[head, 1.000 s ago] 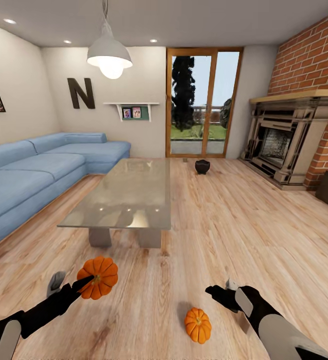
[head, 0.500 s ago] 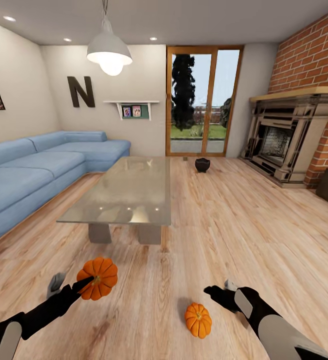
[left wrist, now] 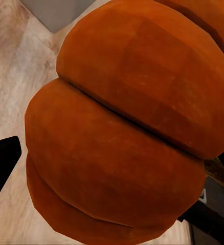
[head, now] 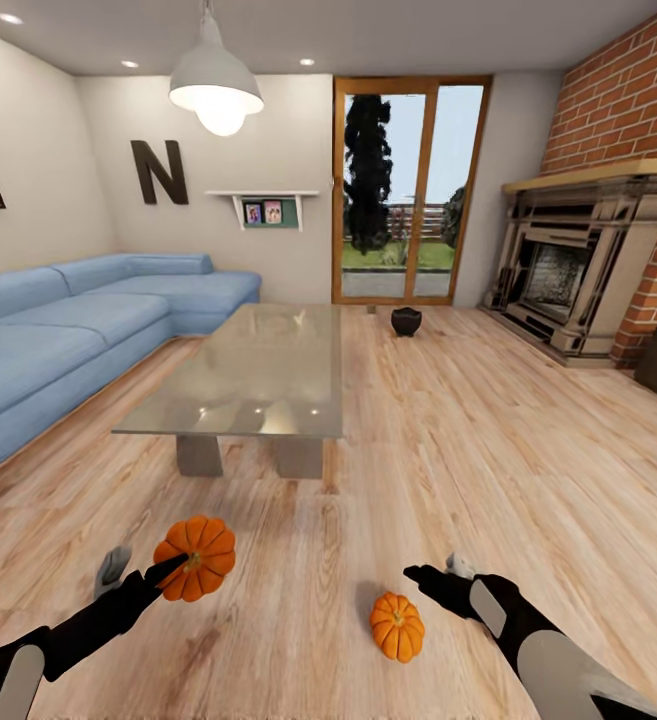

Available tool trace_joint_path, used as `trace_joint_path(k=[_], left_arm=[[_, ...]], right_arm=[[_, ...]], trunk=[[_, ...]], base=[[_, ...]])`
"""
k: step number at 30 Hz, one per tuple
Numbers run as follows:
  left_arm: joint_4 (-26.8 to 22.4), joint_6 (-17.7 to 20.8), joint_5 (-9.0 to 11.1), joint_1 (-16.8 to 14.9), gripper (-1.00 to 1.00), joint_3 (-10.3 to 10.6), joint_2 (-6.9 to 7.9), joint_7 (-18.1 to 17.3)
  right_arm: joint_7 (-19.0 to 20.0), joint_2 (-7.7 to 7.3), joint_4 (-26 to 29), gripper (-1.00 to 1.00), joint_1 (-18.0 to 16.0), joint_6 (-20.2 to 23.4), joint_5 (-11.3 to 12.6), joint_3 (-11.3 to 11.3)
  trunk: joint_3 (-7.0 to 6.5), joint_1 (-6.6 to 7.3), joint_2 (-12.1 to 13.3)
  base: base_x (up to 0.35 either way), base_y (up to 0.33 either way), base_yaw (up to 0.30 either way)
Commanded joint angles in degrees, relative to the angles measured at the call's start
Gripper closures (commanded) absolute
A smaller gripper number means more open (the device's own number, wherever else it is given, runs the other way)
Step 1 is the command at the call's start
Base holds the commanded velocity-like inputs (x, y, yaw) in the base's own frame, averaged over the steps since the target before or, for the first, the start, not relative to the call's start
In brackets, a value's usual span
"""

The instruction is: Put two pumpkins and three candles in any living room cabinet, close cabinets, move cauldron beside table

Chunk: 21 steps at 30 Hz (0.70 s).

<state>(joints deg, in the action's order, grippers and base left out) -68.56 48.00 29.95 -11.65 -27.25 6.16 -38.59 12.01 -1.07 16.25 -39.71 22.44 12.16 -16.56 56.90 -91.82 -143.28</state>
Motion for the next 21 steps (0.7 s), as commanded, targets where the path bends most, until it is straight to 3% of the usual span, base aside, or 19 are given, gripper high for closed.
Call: trace_joint_path(k=[1,21], left_arm=[[0.0,0.3,0.2,0.0,1.0,-0.1,-0.01,-0.2],[0.0,0.3,0.3,0.0,1.0,-0.1,-0.01,-0.5]], right_arm=[[0.1,0.0,-0.1,-1.0,0.0,0.3,0.1,-0.3],[-0.1,0.0,-2.0,-1.0,0.0,-0.1,0.2,-0.5]], trunk=[[0.28,-0.01,0.0],[4.71,-0.53,-0.3]], base=[[0.0,0.0,0.0],[0.0,0.0,0.0]])
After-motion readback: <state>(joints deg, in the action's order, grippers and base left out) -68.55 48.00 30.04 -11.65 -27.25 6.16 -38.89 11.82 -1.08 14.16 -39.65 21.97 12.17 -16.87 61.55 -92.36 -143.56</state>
